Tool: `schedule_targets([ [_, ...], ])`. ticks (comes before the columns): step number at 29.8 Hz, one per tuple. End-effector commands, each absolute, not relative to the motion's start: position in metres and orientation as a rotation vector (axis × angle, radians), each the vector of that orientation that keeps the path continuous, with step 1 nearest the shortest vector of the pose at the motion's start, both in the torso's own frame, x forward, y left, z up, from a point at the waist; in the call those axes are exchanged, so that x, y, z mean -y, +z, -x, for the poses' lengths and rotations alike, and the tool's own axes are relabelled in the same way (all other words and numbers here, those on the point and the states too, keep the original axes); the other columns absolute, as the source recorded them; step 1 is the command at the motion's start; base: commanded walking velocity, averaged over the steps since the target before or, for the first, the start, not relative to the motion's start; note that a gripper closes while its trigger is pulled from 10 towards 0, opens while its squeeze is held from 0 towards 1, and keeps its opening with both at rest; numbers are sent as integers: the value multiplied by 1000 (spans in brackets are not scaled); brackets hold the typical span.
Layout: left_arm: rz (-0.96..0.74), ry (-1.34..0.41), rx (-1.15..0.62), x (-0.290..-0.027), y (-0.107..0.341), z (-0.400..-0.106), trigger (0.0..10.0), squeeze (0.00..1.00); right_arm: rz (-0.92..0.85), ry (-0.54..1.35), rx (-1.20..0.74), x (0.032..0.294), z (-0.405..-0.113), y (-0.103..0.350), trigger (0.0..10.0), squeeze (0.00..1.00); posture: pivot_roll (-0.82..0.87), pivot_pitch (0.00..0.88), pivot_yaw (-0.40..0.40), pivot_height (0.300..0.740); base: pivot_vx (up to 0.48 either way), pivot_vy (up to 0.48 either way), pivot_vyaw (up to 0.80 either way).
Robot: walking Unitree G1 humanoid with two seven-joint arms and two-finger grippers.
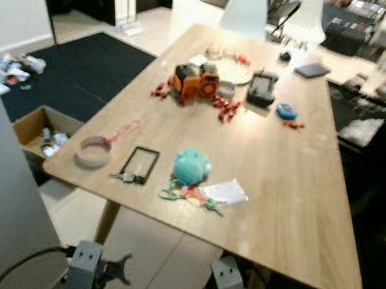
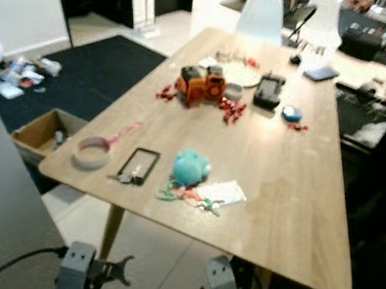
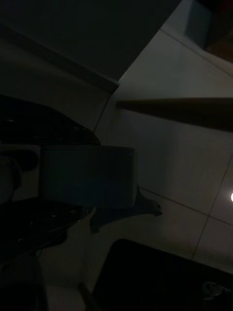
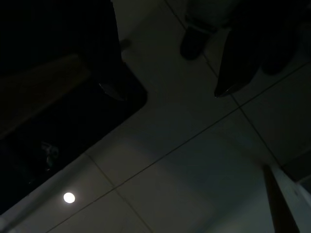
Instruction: Hang keys on a hook
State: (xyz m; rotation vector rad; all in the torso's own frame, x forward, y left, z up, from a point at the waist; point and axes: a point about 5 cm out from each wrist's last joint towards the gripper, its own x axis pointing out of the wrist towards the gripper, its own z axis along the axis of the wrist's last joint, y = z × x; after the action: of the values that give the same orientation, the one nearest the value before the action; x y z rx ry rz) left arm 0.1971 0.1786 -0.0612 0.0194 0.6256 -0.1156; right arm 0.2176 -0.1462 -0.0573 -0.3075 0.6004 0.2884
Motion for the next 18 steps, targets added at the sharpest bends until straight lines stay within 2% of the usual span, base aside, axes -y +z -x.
schedule_targets([
  [1,-42,-128,-635,-182,-63,-193,10000,0,308,280,-616,148,-214,-60,10000,0,36,57,0,740,0,0,0],
  [12,-105,-225,-576,-175,-60,-191,10000,0,319,277,-633,152,-209,-63,10000,0,36,58,1,740,0,0,0],
  [18,-110,-261,-582,-172,-61,-190,10000,0,308,228,-672,164,-200,-68,10000,0,28,58,4,740,0,0,0],
])
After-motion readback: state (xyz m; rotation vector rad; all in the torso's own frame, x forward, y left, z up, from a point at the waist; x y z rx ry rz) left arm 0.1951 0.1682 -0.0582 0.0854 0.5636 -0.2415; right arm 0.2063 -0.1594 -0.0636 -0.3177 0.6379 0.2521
